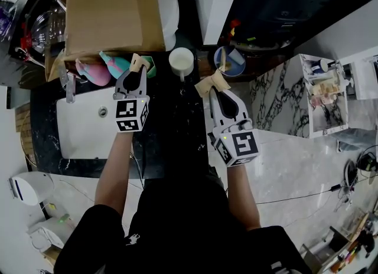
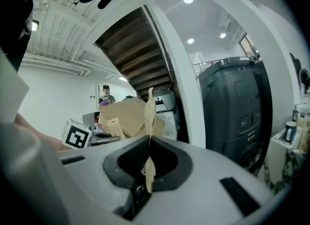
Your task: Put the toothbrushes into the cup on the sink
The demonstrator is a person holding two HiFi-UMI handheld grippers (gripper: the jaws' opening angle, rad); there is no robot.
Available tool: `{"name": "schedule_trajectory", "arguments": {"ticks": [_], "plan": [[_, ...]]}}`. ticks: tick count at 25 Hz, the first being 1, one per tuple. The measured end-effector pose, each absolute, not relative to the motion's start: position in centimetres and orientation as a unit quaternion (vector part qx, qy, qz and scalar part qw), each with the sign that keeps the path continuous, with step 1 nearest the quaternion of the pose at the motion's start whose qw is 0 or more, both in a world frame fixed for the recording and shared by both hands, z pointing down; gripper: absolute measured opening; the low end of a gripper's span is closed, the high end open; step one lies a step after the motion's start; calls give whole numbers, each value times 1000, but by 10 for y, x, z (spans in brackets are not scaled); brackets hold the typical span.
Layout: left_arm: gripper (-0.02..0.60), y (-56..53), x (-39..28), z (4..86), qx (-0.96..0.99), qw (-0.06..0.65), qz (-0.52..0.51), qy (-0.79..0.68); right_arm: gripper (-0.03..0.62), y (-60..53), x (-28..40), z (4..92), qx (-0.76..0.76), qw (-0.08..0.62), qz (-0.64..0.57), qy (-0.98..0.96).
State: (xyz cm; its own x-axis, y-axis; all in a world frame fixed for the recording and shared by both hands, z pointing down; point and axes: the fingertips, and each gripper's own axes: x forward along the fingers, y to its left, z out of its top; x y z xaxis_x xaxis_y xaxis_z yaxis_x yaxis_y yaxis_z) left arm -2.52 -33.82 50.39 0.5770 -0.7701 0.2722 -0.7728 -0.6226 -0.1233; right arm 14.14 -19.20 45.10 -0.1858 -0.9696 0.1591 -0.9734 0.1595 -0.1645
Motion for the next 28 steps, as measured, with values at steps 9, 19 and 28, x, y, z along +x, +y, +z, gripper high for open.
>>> {"name": "schedule_trajectory", "arguments": {"ticks": [9, 19, 28], "plan": [[34, -342, -24, 515, 888, 7, 161, -431, 6, -191, 142, 456, 642, 12, 120, -757], [35, -346, -23, 521, 888, 10, 162, -430, 6, -191, 144, 460, 645, 15, 122, -754], [155, -339, -25, 512, 887, 1, 167, -431, 6, -190, 144, 457, 641, 11, 121, -758]]}}
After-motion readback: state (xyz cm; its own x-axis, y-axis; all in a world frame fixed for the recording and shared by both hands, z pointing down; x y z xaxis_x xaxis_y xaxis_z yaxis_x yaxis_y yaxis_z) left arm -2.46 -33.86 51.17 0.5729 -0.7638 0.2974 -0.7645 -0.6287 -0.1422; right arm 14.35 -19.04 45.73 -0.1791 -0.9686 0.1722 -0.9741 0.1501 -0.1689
